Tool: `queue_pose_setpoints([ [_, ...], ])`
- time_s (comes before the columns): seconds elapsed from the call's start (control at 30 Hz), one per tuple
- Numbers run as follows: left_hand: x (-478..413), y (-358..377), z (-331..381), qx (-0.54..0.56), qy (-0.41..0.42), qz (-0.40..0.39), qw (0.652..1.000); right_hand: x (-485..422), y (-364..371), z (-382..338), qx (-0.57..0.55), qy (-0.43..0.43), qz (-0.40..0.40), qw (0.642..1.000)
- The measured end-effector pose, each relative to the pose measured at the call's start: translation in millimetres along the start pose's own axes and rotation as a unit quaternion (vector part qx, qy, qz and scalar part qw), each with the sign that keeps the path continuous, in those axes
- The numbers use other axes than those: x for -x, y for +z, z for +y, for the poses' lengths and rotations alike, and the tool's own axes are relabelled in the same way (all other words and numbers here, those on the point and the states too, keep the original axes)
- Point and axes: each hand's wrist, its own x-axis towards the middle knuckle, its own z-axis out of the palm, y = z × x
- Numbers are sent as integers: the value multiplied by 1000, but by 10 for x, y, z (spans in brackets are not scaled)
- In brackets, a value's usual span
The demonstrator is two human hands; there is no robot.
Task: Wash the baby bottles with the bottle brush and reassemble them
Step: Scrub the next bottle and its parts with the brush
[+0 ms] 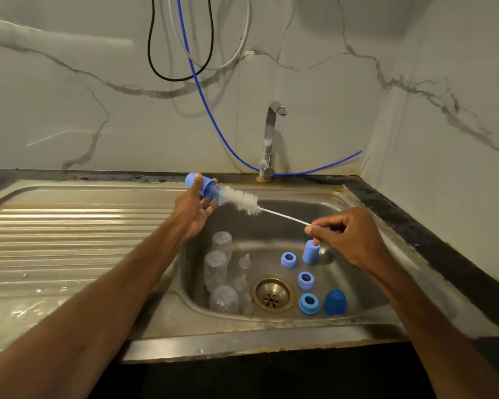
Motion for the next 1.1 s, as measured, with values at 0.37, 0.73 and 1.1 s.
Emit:
queue_pose_setpoints([
  [0.37,-39,-100,114,56,28,103,993,-64,-75,131,3,37,0,999],
  [0.73,252,384,-93,32,-95,-95,990,-1,378,-155,-163,194,-132,958],
  [1.1,247,284,-89,-2,-38,-46,998,70,471,-263,-149,197,-173,953],
])
